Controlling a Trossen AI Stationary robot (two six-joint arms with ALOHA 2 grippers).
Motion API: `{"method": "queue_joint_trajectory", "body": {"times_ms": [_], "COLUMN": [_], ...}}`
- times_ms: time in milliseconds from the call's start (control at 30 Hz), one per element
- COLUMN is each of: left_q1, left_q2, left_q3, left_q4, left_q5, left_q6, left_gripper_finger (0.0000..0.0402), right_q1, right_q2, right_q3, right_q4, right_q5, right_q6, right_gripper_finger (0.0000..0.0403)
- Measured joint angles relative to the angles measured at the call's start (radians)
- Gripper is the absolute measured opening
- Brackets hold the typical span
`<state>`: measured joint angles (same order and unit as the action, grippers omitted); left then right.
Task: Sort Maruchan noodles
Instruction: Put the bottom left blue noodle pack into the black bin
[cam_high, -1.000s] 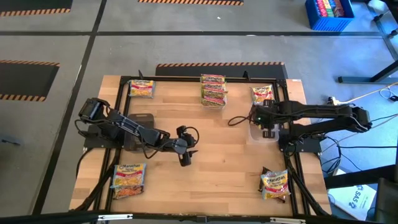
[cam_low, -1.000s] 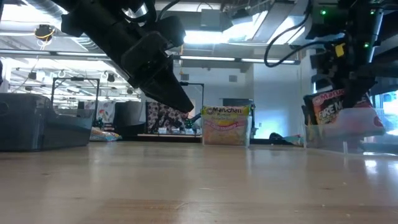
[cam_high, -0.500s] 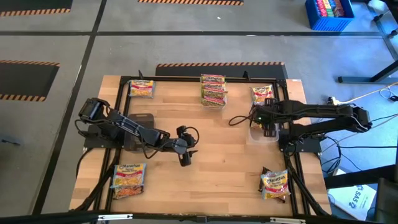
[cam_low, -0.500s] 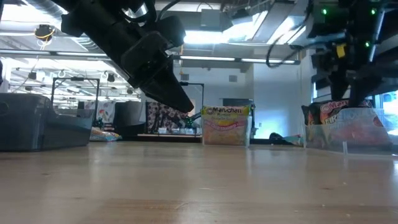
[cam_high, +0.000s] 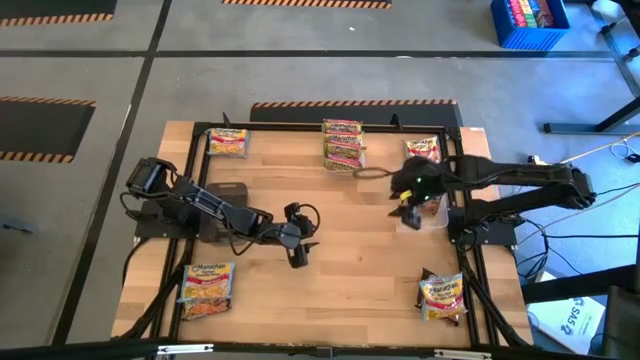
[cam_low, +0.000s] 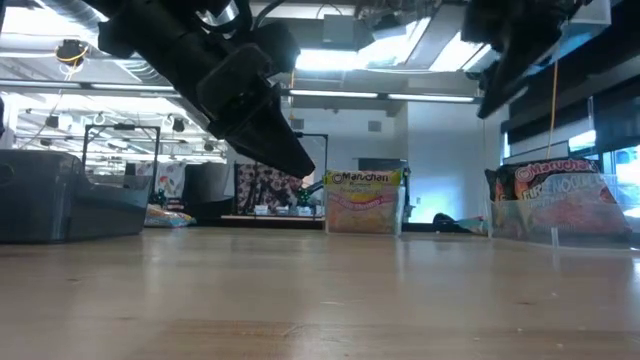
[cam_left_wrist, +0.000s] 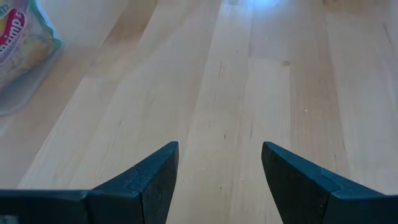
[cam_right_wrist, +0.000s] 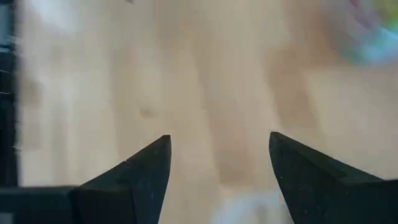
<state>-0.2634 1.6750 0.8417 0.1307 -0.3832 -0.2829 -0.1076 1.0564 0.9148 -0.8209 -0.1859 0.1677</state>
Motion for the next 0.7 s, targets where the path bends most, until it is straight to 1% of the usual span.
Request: {"method": "queue_joint_trajectory", "body": {"times_ms": [67,133,267,367,467,533,600,667,700], "left_q1": [0.0,0.0,0.001,-0.003,-0.013,-0.028,-0.056,-0.096,-0.122], "left_q2": [0.0,0.0,0.0,-0.038,-0.11,-0.158,-0.192,-0.225,-0.23], "left_q3": [0.0,0.0,0.0,0.0,0.0,0.002,0.002,0.0,0.0], "left_q4": [0.001,0.007,0.009,-0.036,-0.146,-0.23,-0.311,-0.432,-0.465], "left_q5": [0.0,0.0,0.006,0.042,0.134,0.243,0.346,0.42,0.452], "left_q6": [-0.003,-0.003,-0.003,-0.03,-0.103,-0.165,-0.249,-0.353,-0.411], "left_gripper_finger": [0.0227,0.0227,0.0227,0.0227,0.0227,0.0227,0.0227,0.0227,0.0227], "right_q1": [0.048,0.089,0.153,0.189,0.21,0.214,0.212,0.212,0.212], "right_q2": [0.028,0.068,0.159,0.226,0.286,0.322,0.355,0.381,0.393], "right_q3": [-0.007,-0.007,-0.008,-0.008,-0.009,-0.009,-0.009,-0.009,-0.009], "right_q4": [0.079,0.144,0.236,0.263,0.281,0.302,0.322,0.344,0.375], "right_q5": [-0.004,0.013,0.061,0.062,0.062,0.062,0.075,0.1,0.109], "right_q6": [0.004,0.005,0.009,0.008,0.004,-0.015,-0.031,-0.049,-0.06], "right_gripper_finger": [0.0252,0.0252,0.0252,0.0252,0.0252,0.0252,0.0252,0.0252,0.0252]}}
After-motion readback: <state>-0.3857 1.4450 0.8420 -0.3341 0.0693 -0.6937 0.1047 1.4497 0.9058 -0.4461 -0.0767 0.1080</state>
